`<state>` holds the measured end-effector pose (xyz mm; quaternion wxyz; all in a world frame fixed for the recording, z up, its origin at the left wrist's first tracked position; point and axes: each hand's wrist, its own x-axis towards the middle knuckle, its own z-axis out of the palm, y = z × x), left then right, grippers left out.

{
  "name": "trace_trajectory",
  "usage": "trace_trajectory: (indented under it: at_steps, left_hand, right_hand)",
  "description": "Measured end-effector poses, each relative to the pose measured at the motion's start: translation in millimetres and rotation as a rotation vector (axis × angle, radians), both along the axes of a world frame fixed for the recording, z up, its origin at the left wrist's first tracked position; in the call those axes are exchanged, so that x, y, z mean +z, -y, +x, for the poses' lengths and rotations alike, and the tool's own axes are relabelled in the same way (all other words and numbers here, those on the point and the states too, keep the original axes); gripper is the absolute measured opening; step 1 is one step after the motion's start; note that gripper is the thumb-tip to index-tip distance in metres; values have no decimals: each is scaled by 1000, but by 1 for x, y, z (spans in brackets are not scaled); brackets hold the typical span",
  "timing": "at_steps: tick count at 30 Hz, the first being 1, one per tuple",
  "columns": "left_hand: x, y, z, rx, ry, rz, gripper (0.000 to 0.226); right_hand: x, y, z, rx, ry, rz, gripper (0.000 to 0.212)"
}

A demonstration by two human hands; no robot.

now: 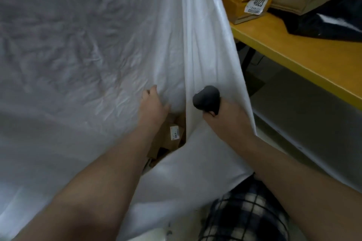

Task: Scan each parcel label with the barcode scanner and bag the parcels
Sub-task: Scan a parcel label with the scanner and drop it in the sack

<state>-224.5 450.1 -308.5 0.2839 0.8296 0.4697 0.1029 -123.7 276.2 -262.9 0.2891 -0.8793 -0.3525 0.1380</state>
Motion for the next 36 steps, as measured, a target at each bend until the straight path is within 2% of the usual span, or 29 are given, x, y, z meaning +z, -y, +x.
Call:
trace_trajectory:
  at_steps: [4, 11, 15, 20, 31, 33, 36]
  left_hand:
    - [55, 38, -6, -103, 40, 98, 69]
    - [151, 129, 24, -393, 135, 338, 57]
    - [193, 190, 61, -551, 224, 392, 58]
    - [217, 270, 111, -755, 309, 412, 58]
    - [217, 404, 196, -1024, 331, 343, 59]
    - [218, 427, 209, -1070, 350, 287, 60]
    - [220, 458, 229, -1101, 335, 95, 61]
  right_hand:
    - [35, 40, -9, -54, 38, 41, 17]
    - [114, 142, 7, -257, 148, 203, 22]
    - [152, 207, 23, -418, 223, 277, 23]
    - [171, 291, 45, -586, 241, 374, 19]
    - [175, 423, 79, -906, 233, 424, 18]
    - [183, 445, 87, -955, 254, 460, 21]
    - [197, 476, 105, -998, 178, 463, 22]
